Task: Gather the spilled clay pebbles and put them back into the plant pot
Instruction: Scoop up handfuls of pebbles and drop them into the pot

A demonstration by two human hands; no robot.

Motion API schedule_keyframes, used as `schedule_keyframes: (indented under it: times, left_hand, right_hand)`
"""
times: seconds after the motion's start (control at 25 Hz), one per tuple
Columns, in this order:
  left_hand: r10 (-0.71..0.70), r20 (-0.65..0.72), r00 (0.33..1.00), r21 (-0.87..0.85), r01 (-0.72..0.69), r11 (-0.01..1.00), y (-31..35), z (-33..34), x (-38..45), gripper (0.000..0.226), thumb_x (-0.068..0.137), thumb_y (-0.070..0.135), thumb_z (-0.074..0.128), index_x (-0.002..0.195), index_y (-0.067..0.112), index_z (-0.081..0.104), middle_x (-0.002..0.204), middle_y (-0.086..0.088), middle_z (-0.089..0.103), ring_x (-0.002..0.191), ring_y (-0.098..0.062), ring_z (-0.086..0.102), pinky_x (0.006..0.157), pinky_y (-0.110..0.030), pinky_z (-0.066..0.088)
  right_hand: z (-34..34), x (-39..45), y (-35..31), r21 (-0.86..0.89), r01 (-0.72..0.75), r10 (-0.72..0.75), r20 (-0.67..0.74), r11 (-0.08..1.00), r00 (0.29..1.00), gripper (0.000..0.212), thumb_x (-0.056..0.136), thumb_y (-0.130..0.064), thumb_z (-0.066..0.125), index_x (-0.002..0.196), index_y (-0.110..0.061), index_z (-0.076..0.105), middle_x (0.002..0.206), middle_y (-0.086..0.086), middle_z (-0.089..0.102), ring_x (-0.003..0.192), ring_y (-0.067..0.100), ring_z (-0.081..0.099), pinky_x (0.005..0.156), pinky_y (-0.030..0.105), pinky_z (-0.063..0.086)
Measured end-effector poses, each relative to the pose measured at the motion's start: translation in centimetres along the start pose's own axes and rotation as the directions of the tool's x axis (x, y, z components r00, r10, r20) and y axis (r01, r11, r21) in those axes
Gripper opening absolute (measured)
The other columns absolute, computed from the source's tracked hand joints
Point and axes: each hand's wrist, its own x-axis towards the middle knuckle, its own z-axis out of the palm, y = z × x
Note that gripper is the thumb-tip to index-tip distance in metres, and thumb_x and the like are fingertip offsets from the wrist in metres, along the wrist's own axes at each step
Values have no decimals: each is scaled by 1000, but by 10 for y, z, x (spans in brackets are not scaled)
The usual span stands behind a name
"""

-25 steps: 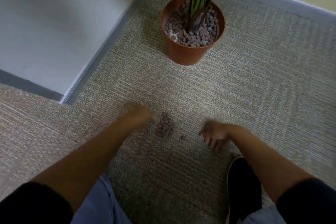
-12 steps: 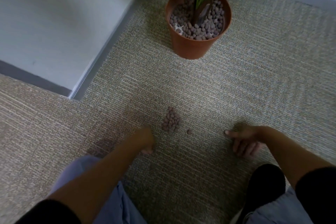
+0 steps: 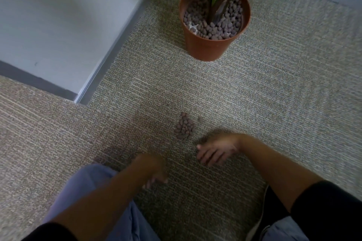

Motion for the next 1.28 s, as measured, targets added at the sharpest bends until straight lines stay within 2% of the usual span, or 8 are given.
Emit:
schedule_keyframes:
  times: [0.16,0.32,0.52,0.64,0.84,0.92,1.08,1.28]
  left_hand:
    - [86,-154,984,-362,-137,922,-6,30,21,40,88,32,59,56,8,53,49,-1,58,38,-10,54,32,-15,41]
    - [93,-218,971,-484,-190,854,-6,23,27,41,90,37,53,58,11,56,54,-1,60,28,-1,52,34,-13,43]
    - [137,-619,773,-392,-456,799,8,-8,21,32,93,17,45,61,20,50,56,-3,59,43,-11,56,45,-21,47]
    - [33,-675,737,-580,-557,594,20,-31,14,31,92,7,46,62,17,47,57,-4,54,48,-13,52,43,-18,43]
    - [-147,-559,816,-828,-538,160,32,-56,12,35,90,1,43,56,9,47,48,-5,45,35,-10,43,32,-10,31]
    - [-124,-607,785,-787,-573,231,34,-59,14,31,90,4,46,59,9,49,57,-8,45,42,-14,47,48,-20,39]
    - [13,-808,589,-458,-642,615,38,-51,12,6,82,8,61,88,9,61,80,-5,57,78,-16,53,73,-25,40]
    - [148,-848,510,-278,-664,694,38,-34,14,39,71,1,68,107,4,53,106,-15,48,91,-25,51,84,-34,47]
  right_hand:
    - [20,13,-10,61,84,-67,-238,995,969,63,97,-55,19,117,-12,60,122,17,65,63,11,63,61,18,39]
    - [8,7,-19,116,293,-215,-441,949,871,53,98,-46,32,109,-5,63,101,15,66,69,16,62,63,22,44]
    - [26,5,-23,40,139,-135,-97,989,986,35,94,-39,48,114,-13,61,113,25,66,57,7,68,58,18,51]
    - [55,23,-22,15,186,-186,-30,982,982,30,95,-25,52,123,-13,57,108,15,65,55,0,64,58,19,48]
    - [44,31,-16,-83,347,-353,-362,934,863,29,87,5,56,115,8,60,93,19,62,62,13,54,61,24,45]
    - [22,20,-15,-66,372,-359,-460,926,812,27,86,3,57,113,5,63,94,22,65,64,15,55,62,25,45]
    - [-12,-4,-10,8,410,-354,-490,912,796,9,87,-7,63,91,-14,67,69,-3,65,55,6,60,49,12,49]
    - [-26,-4,-4,-292,247,-377,-807,924,455,26,75,-21,77,66,-24,52,61,-10,53,57,8,49,47,11,35]
